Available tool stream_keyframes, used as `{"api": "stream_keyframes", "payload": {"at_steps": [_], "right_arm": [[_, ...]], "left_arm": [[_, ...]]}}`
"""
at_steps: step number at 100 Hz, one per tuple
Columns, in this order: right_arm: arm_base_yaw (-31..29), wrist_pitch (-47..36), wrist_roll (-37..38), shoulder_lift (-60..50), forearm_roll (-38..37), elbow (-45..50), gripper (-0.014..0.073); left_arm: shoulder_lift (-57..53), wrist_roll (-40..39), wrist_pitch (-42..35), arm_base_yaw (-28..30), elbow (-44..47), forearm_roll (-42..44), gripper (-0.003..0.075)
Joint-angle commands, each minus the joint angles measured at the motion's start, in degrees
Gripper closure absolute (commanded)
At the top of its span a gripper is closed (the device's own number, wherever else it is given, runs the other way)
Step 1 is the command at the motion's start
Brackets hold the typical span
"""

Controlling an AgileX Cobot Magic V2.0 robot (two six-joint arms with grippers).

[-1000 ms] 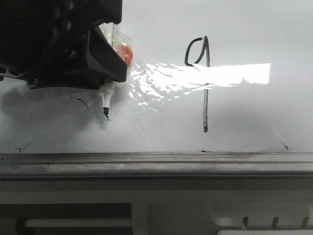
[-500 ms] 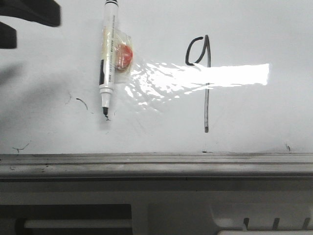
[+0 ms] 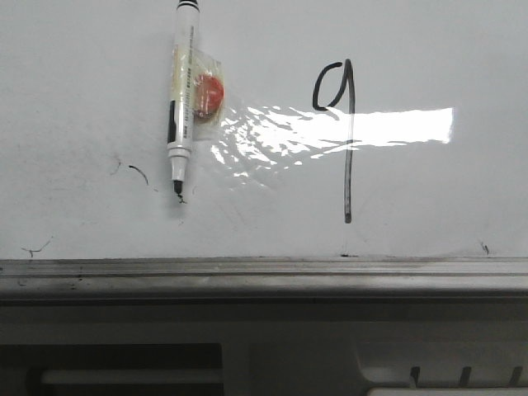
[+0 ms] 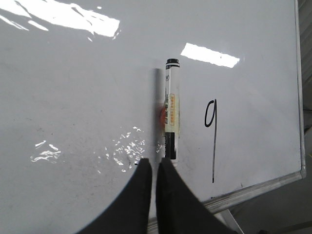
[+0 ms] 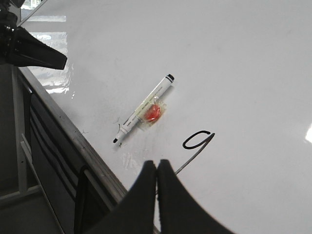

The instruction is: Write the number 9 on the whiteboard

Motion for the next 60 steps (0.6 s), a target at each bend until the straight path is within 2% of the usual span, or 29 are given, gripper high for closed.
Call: {"api": "stream_keyframes", "payload": {"at_steps": [1,44,51,56,60], "right_arm": [[-0.31,-4.61,-0.46,0.59,-0.34,-1.41,0.0638],[-0.31,-4.52,-0.46,0.59,-0.34,-1.41,0.0638],[-0.31,-4.52,-0.46,0.59,-0.34,-1.41,0.0638],[-0.31,-4.52,-0.46,0.59,-0.34,-1.41,0.0638],[-0.31,-4.52,-0.46,0.59,-0.34,-1.41,0.0638]], "left_arm": [[0.22,0.12,1.96,0.0,-1.46,-1.43,0.0738],[0.22,0.12,0.92,0.0,-0.51,-1.26,0.0738],[-0.48,0.12,-2.36,1.04,-0.15,4.22,0.0738],[-1.19,0.12,-1.58,2.38,0.63,13.61,0.0738],[-1.8,-0.04,1.27,3.77,1.46,24.8,0.0739]]}}
